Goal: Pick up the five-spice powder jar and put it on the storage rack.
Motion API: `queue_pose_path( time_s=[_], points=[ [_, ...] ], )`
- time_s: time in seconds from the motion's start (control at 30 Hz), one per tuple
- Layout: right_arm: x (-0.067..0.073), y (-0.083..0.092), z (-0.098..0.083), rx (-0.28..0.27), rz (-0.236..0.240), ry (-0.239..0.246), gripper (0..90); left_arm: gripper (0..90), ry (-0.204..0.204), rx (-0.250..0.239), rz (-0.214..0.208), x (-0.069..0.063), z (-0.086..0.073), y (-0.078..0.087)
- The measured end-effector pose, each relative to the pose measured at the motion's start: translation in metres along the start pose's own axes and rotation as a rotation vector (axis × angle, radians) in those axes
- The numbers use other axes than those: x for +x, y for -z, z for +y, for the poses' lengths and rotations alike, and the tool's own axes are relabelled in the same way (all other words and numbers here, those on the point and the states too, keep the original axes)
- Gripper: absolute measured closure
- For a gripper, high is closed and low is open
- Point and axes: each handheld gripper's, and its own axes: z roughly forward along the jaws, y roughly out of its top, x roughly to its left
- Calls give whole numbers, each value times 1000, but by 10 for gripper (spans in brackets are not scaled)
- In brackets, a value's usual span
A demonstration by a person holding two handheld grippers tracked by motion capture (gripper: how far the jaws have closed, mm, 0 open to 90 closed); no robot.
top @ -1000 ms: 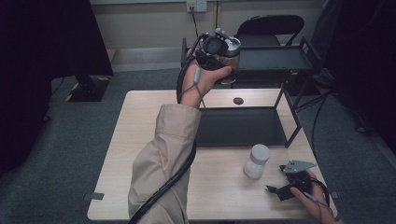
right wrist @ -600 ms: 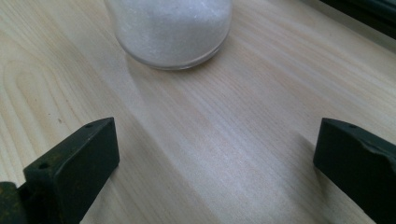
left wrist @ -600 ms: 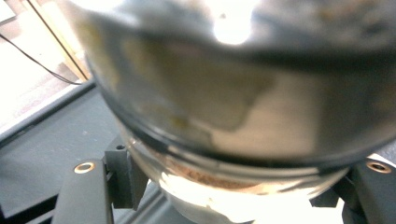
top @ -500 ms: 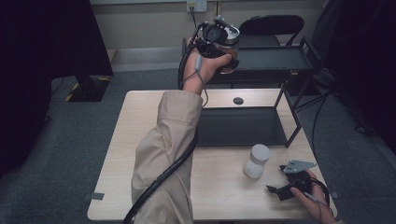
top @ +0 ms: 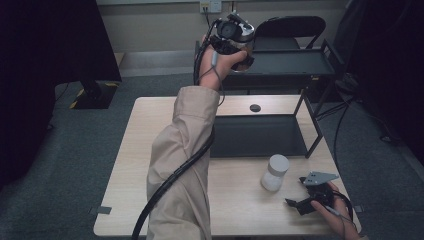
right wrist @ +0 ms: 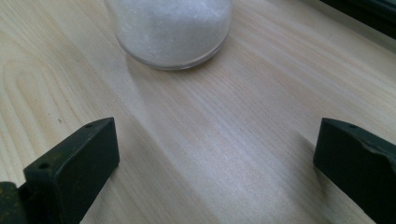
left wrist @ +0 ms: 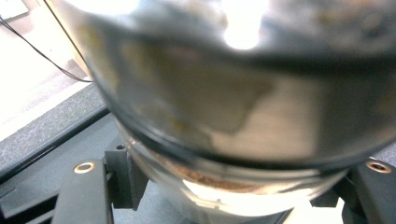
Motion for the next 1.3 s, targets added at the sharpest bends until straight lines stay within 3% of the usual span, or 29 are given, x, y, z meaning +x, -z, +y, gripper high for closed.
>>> queue_pose_path(
  time_s=[0.27,0.53,0.83,1.3],
  points=[
    [0,0,0,0,1,-1,0,301,14,2,3,9,0,-14],
    [0,0,0,0,2,0,0,301,6,15,10,8,0,-24],
    [0,0,0,1,2,-1,0,301,-4,30,14,6,0,-27],
    [0,0,0,1,1,-1,0,297,28,19,5,7,-3,-29]
  ],
)
